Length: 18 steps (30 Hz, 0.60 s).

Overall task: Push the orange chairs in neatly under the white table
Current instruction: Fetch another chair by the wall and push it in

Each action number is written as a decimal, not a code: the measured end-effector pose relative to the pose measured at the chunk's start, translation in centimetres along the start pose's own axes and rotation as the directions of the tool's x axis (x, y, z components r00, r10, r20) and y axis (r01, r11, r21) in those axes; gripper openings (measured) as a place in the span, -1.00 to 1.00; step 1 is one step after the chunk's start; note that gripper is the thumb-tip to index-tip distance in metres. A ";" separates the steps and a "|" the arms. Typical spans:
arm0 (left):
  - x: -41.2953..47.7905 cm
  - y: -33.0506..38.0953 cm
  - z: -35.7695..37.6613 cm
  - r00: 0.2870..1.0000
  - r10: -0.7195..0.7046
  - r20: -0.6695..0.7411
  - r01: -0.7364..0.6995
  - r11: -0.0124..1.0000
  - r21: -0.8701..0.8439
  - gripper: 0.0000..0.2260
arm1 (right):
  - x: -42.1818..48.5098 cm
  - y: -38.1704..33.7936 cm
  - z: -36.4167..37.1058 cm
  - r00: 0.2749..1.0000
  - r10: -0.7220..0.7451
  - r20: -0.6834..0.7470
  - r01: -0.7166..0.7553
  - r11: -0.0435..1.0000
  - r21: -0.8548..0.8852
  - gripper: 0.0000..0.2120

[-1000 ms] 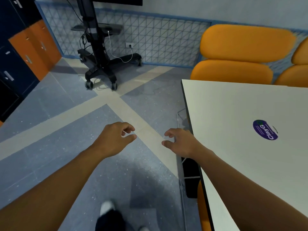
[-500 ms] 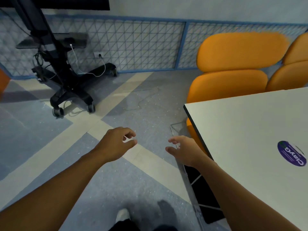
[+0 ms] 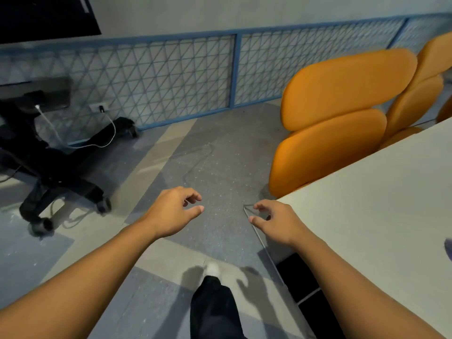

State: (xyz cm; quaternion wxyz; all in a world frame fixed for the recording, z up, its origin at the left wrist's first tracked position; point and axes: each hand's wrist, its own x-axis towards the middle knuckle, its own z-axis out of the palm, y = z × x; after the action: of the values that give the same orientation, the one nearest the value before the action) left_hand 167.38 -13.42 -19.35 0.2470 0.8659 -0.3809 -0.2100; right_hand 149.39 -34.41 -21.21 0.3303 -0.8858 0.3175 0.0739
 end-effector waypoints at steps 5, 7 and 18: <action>10.4 0.6 -2.3 0.998 0.042 0.053 -0.042 0.999 0.001 -0.78 | 7.7 0.8 -4.5 0.996 0.061 -0.059 -0.058 0.997 0.050 -0.58; 14.8 1.2 -3.2 0.996 0.061 0.070 -0.061 0.998 0.002 -0.78 | 10.5 1.6 -6.4 0.991 0.104 -0.085 -0.099 0.993 0.059 -0.57; 32.9 5.9 -5.5 0.958 0.239 0.160 -0.241 0.971 -0.012 -0.75 | 18.5 4.9 -14.7 0.921 0.324 -0.217 -0.294 0.942 0.161 -0.61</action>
State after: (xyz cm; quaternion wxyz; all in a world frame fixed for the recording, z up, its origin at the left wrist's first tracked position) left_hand 187.57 -40.50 -17.35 0.2358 0.7946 -0.5026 -0.2458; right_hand 159.85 -56.03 -18.85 0.3284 -0.8045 0.4949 -0.0025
